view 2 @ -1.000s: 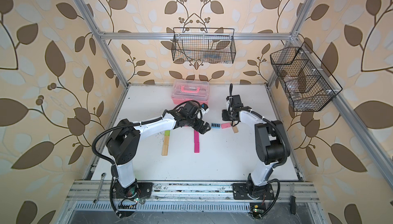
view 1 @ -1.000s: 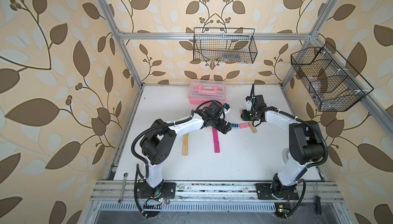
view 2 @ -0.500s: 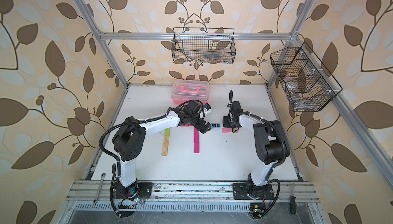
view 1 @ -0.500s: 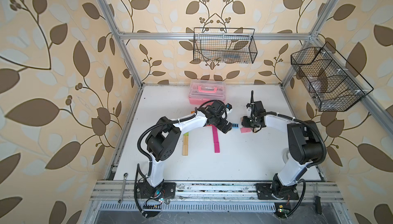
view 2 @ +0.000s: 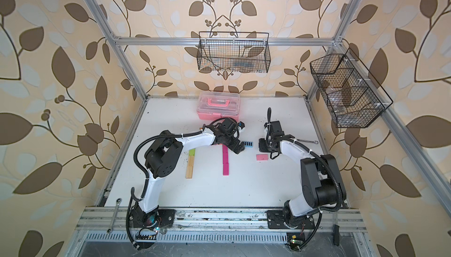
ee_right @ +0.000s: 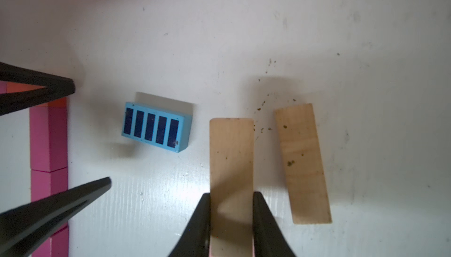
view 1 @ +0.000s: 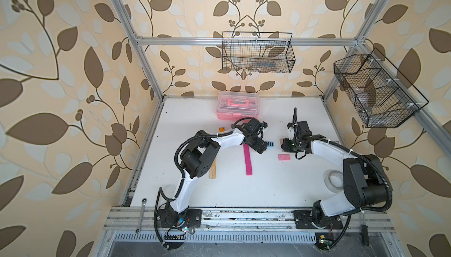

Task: Assemble the number 7 with building blocks
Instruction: Place the building block at the center of the board.

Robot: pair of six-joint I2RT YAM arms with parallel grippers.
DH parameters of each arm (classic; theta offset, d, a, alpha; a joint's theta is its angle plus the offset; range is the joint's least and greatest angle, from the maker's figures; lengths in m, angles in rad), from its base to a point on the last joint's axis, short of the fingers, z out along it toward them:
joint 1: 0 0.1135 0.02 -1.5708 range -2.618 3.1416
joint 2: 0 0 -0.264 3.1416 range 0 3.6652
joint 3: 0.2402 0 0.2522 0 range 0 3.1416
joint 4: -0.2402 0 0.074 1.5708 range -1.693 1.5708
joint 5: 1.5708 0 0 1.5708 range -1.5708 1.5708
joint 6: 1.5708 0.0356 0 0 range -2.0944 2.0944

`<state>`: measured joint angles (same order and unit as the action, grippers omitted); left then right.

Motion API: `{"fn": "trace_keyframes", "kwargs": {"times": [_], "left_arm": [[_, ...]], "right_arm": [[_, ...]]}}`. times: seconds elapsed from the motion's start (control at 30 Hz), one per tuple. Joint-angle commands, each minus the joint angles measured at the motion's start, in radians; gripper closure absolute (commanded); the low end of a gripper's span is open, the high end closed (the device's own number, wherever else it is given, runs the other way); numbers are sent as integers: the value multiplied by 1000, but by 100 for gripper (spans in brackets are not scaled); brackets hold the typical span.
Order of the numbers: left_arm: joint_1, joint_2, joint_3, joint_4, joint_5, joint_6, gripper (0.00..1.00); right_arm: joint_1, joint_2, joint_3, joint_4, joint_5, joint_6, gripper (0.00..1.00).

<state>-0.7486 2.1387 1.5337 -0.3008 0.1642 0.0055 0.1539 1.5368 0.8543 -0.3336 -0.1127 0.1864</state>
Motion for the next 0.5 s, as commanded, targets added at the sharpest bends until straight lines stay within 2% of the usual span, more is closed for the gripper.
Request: {"fn": "trace_keyframes", "kwargs": {"times": [0.0, 0.2, 0.47], "left_arm": [[-20, 1, 30, 21, -54, -27, 1], [-39, -127, -33, 55, -50, -38, 1], [-39, -439, -175, 31, -39, -51, 1]], "right_arm": [[-7, 9, 53, -11, -26, -112, 73], [-9, 30, 84, 4, -27, -258, 73], [-11, 2, 119, -1, -53, -533, 70]]}}
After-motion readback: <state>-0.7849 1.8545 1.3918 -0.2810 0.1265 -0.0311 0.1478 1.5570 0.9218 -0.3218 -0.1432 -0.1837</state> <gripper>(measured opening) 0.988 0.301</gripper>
